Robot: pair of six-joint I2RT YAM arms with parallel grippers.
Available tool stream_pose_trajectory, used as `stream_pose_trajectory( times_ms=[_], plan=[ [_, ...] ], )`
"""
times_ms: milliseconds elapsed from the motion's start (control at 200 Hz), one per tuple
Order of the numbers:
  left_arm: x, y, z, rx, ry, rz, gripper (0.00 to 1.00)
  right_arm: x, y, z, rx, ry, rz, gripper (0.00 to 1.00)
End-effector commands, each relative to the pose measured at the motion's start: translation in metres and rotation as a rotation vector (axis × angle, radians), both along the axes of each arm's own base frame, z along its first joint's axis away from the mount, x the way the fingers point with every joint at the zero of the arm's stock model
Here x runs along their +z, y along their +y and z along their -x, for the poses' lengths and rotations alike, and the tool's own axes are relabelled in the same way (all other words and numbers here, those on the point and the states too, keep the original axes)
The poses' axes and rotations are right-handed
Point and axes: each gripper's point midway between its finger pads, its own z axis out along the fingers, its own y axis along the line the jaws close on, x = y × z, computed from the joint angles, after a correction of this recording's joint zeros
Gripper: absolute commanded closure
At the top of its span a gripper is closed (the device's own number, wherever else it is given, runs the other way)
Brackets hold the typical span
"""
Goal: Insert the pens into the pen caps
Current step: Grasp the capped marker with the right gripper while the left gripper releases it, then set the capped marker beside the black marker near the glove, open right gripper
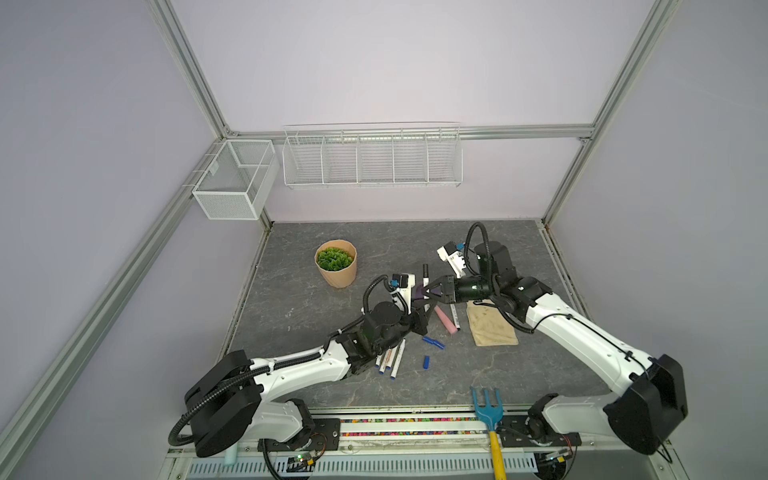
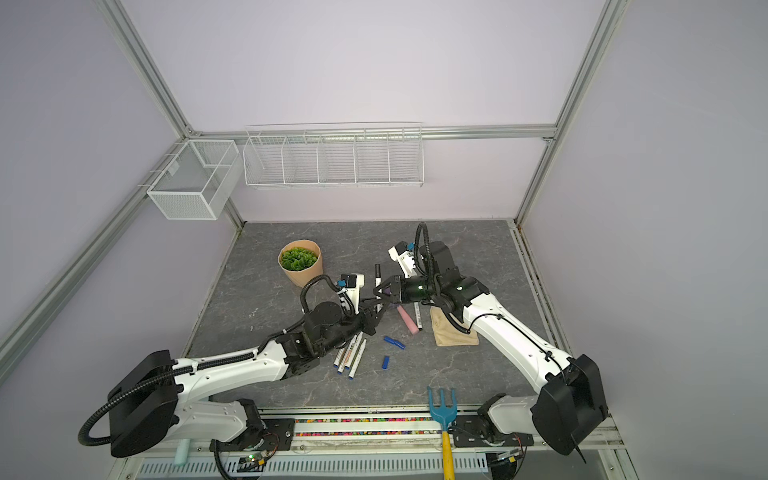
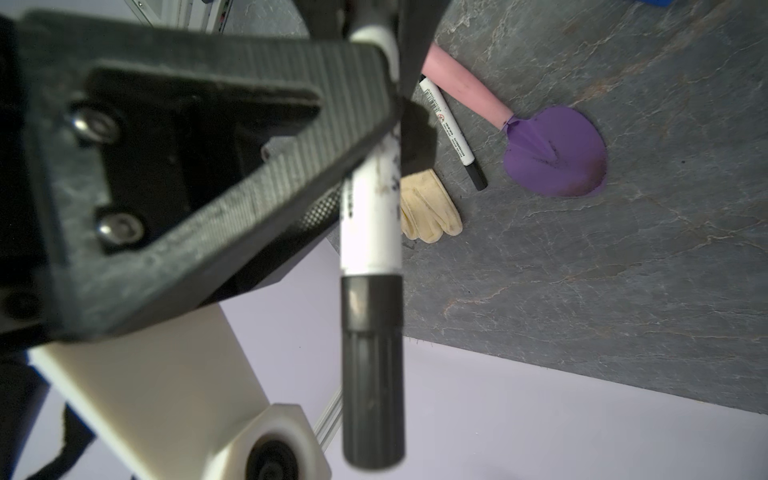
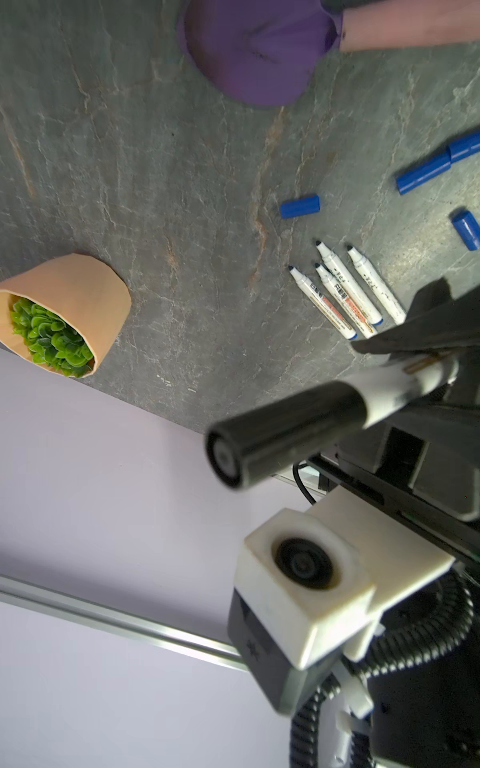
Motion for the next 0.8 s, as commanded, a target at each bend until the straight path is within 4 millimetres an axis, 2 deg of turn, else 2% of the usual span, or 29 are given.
stream_pose_trajectory(
  times_ms=[0, 75, 105, 125, 135, 150, 220, 285, 420, 620, 795],
  plan=[
    [0.013, -0.006, 0.005, -0.03, -0.04, 0.037, 1.0, -0.004, 0.003, -0.001, -0.022, 0.029, -0.008, 0.86],
    [0.01, -0.005, 0.004, -0.024, -0.035, 0.024, 1.0, -0.009, -0.004, -0.005, -0.058, 0.035, 0.021, 0.88],
    [0.008, -0.004, 0.005, -0.023, -0.033, 0.017, 0.97, -0.013, -0.008, -0.007, -0.074, 0.043, 0.034, 0.89],
    [0.007, -0.003, 0.005, -0.022, -0.031, 0.012, 0.92, -0.016, -0.012, -0.009, -0.087, 0.05, 0.045, 0.89],
    [0.007, -0.002, 0.005, -0.021, -0.031, 0.01, 0.82, -0.018, -0.013, -0.009, -0.095, 0.055, 0.052, 0.89],
    [0.005, -0.002, 0.005, -0.02, -0.029, 0.007, 0.76, -0.02, -0.016, -0.011, -0.105, 0.06, 0.059, 0.89],
    [-0.001, 0.003, 0.007, -0.013, -0.02, -0.005, 0.58, -0.034, -0.03, -0.016, -0.157, 0.087, 0.106, 0.89],
    [-0.008, 0.011, 0.008, 0.002, -0.008, -0.027, 0.47, -0.049, -0.046, -0.021, -0.21, 0.117, 0.157, 0.9],
    [-0.024, 0.032, 0.012, 0.045, 0.025, -0.068, 0.35, -0.079, -0.082, -0.031, -0.299, 0.17, 0.273, 0.9],
    [-0.06, 0.078, 0.018, 0.164, 0.116, -0.197, 0.3, -0.128, -0.123, -0.043, -0.357, 0.22, 0.5, 0.9],
    [-0.09, 0.119, 0.026, 0.263, 0.198, -0.339, 0.3, -0.166, -0.145, -0.054, -0.365, 0.248, 0.702, 0.88]
  ],
)
